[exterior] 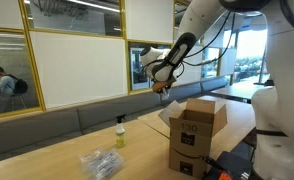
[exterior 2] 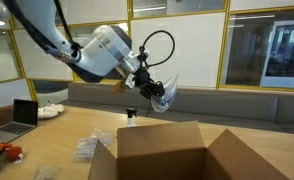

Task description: Place the clear plastics and spray bottles inside the brown box

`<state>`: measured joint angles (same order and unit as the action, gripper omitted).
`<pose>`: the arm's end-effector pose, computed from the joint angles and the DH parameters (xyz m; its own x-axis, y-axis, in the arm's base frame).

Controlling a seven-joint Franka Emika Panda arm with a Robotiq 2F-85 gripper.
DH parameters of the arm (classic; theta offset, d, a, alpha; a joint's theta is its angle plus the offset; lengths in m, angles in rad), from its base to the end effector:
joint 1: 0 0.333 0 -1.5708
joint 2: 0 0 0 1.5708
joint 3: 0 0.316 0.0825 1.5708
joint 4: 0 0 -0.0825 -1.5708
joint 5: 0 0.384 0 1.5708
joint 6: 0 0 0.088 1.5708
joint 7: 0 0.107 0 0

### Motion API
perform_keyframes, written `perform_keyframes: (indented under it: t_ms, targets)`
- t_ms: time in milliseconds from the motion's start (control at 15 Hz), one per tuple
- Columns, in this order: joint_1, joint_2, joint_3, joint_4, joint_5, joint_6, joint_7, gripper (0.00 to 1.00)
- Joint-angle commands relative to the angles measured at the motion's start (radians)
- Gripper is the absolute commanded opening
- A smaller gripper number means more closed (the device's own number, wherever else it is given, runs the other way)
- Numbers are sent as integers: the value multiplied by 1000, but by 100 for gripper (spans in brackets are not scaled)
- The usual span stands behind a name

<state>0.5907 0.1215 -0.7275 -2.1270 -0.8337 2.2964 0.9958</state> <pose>0.5607 -0.0874 0.3815 0.8034 -0.3700 0.4664 -0.5781 -0.6722 0.4625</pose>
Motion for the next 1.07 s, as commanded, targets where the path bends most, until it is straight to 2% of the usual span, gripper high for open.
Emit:
perform_keyframes:
  t_ms: [0,67,267,400,600,1000]
  targets:
    - [-124,-249,196,-125,-185,-275,153,15]
    - [-147,-288,236,-154,-184,-340,162,15]
    - [-343,-396,456,-252,-117,-459,166,15]
    - [-427,-454,526,-321,-64,-462,155,15]
    - [-529,-517,559,-417,14,-391,143,15]
    - [-687,-520,533,-555,123,-142,143,16]
